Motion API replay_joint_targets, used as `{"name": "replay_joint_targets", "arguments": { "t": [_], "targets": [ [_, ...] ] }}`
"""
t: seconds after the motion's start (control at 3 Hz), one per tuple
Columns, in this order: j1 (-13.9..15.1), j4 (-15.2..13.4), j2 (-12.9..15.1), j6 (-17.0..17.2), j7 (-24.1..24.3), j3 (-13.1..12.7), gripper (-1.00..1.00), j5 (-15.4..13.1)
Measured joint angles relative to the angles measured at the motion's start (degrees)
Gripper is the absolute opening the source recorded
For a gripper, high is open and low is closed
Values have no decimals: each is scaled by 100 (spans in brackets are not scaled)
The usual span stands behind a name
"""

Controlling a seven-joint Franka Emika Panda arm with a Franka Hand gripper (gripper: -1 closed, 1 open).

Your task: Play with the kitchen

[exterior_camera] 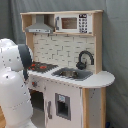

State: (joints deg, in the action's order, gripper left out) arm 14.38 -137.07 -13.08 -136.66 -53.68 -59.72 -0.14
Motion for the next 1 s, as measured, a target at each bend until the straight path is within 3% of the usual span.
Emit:
{"name": "replay_joint_targets", "arguments": {
  "t": [0.33, 0.67, 1.0],
  "targets": [
    [10, 5, 34, -11, -99, 35, -100, 0],
    [52, 42, 504, -194, -357, 41, -100, -193],
    [52, 197, 947, -227, -123, 22, -100, -550]
  ]
}}
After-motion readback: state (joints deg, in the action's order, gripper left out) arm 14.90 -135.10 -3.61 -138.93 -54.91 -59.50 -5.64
